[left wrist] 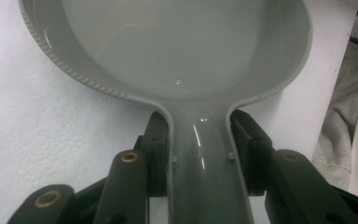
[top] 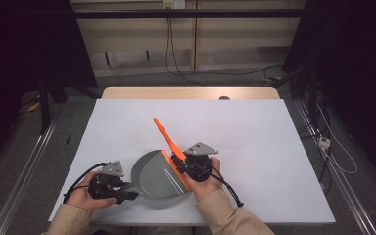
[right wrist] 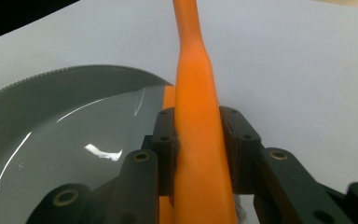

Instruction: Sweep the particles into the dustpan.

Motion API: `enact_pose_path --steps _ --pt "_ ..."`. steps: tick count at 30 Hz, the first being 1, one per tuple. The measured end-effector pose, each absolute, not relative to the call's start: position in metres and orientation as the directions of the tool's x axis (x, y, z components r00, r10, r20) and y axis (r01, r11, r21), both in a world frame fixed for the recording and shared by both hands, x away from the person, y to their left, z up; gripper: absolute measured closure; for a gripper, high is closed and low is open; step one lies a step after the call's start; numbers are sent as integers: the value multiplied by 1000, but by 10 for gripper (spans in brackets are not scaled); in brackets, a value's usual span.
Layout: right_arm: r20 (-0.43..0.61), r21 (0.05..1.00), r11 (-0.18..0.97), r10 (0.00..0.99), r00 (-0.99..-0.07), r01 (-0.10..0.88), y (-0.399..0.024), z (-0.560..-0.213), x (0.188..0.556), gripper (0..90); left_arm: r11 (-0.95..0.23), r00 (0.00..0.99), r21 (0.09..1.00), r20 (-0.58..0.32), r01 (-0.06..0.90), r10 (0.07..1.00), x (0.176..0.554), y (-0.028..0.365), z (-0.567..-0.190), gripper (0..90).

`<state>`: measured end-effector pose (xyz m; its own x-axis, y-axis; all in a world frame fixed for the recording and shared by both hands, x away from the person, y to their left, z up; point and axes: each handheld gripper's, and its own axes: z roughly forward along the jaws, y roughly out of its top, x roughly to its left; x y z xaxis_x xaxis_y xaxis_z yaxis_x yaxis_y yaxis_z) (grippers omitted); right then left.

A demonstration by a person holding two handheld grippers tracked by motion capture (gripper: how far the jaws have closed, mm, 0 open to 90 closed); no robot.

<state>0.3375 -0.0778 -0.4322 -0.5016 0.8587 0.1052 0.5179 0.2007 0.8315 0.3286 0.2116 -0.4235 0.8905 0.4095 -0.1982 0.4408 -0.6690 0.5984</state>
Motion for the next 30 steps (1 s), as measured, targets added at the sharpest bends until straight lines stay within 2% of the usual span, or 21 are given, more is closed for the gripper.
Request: enact_pose_path --steps 15,21,30 --pt "115 841 202 839 -531 502 -61 -432 331 696 -667 889 598 -205 445 409 329 213 -425 627" --pt "165 855 164 813 -558 492 -55 -426 329 705 -672 887 591 -195 447 418 328 213 -426 627" --pt "179 875 140 796 -579 463 -60 -416 330 709 -676 888 586 -193 446 418 328 214 -428 627"
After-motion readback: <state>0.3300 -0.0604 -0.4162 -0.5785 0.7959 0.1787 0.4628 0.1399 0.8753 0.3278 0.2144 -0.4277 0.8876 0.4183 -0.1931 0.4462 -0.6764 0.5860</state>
